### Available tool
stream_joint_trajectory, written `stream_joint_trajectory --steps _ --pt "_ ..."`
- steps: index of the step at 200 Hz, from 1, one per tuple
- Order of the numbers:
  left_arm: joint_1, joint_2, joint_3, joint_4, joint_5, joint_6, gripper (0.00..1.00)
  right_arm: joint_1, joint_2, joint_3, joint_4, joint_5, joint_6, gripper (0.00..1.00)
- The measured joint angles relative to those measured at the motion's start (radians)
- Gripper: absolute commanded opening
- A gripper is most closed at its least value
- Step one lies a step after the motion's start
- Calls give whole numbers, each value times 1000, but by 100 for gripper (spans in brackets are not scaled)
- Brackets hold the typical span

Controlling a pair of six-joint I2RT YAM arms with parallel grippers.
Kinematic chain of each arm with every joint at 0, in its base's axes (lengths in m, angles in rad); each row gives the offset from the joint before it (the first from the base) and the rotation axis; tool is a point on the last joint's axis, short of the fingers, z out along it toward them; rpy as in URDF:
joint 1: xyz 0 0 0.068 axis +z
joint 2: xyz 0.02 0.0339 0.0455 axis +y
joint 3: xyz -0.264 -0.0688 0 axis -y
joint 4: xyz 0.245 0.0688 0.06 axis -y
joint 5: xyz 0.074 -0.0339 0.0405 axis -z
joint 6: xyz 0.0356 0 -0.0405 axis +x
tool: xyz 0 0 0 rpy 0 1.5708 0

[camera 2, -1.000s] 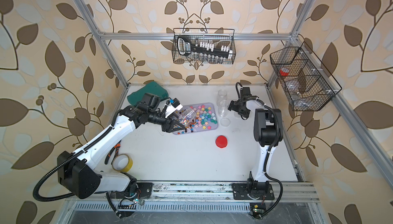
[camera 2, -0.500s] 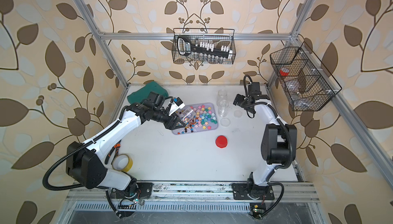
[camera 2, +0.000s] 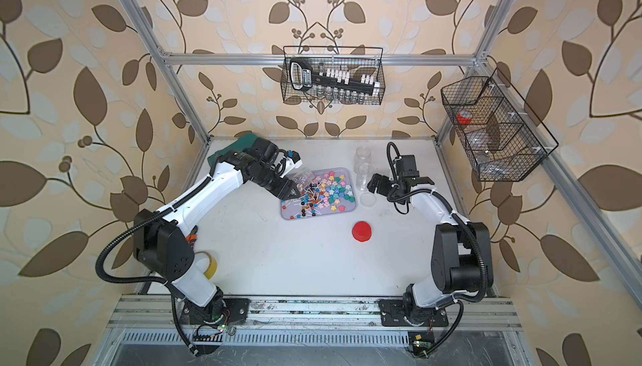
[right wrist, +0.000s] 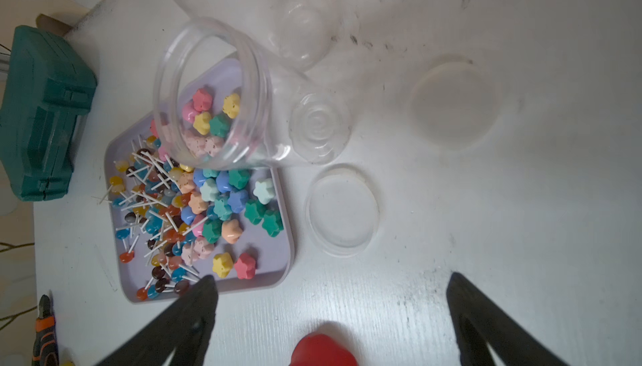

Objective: Pour the candies out of the jar
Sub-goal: 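Pour the candies out of the jar onto the tray.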

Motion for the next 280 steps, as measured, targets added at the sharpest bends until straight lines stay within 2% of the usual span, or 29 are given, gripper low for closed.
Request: stream_joint_trajectory --steps 74,102,118,150,179,208,226,280 --pt "-68 205 196 -223 -140 -3 23 0 -121 -98 92 -84 0 99" --pt "-112 314 339 -351 -233 -17 23 0 -129 -105 105 -120 0 99" --pt "-132 385 441 -427 -301 -45 25 0 -129 -106 118 -142 0 99" --pt "-152 433 517 -524 -381 -131 26 0 -129 -106 132 -179 0 99" --pt "-174 489 614 -590 -482 -221 22 0 -129 -107 144 -212 1 99" --pt "-191 528 632 -590 -516 -285 23 0 -129 -111 151 -229 1 99" --pt "-197 536 632 -590 -516 -308 27 0 -128 -114 154 -235 1 99" --pt "-208 537 632 -590 -507 -327 30 0 -127 -122 164 -243 1 99"
